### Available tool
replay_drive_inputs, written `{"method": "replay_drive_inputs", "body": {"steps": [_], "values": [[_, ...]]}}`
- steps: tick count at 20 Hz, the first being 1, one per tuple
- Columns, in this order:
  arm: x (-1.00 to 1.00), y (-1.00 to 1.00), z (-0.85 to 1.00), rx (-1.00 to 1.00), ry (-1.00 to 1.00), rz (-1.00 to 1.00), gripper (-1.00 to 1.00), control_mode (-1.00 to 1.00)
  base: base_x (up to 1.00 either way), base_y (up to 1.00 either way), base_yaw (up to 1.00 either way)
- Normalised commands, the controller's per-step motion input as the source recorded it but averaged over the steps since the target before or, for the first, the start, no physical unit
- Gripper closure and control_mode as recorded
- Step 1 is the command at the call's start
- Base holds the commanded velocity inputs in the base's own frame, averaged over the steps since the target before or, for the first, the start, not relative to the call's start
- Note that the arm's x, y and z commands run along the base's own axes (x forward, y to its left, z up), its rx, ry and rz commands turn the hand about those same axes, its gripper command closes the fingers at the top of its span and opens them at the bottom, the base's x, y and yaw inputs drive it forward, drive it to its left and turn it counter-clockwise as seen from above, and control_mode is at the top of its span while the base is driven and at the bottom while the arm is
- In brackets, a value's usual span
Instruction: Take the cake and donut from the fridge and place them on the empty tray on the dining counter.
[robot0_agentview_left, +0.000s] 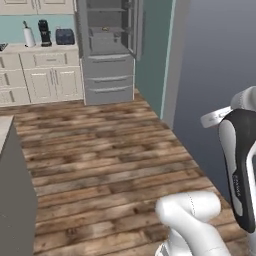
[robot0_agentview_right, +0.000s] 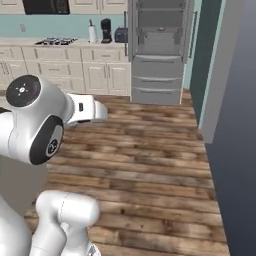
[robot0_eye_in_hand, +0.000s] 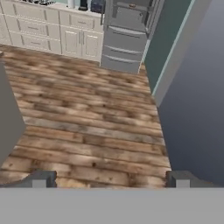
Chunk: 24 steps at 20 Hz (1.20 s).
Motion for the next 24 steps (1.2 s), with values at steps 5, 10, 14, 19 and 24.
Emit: {"method": "replay_drive_inputs", "body": {"steps": [5,10,14,19,24], "values": [[0.00,0.00,0.00,0.00,0.00,0.00,-1.00,1.00,1.00,0.00,0.04],[0.00,0.00,0.00,0.00,0.00,0.00,-1.00,1.00,1.00,-0.15,0.05],[0.00,0.00,0.00,0.00,0.00,0.00,-1.00,1.00,1.00,-0.30,0.06],[0.00,0.00,0.00,0.00,0.00,0.00,-1.00,1.00,1.00,-0.33,0.06],[0.00,0.00,0.00,0.00,0.00,0.00,-1.00,1.00,1.00,-0.35,0.06]]}}
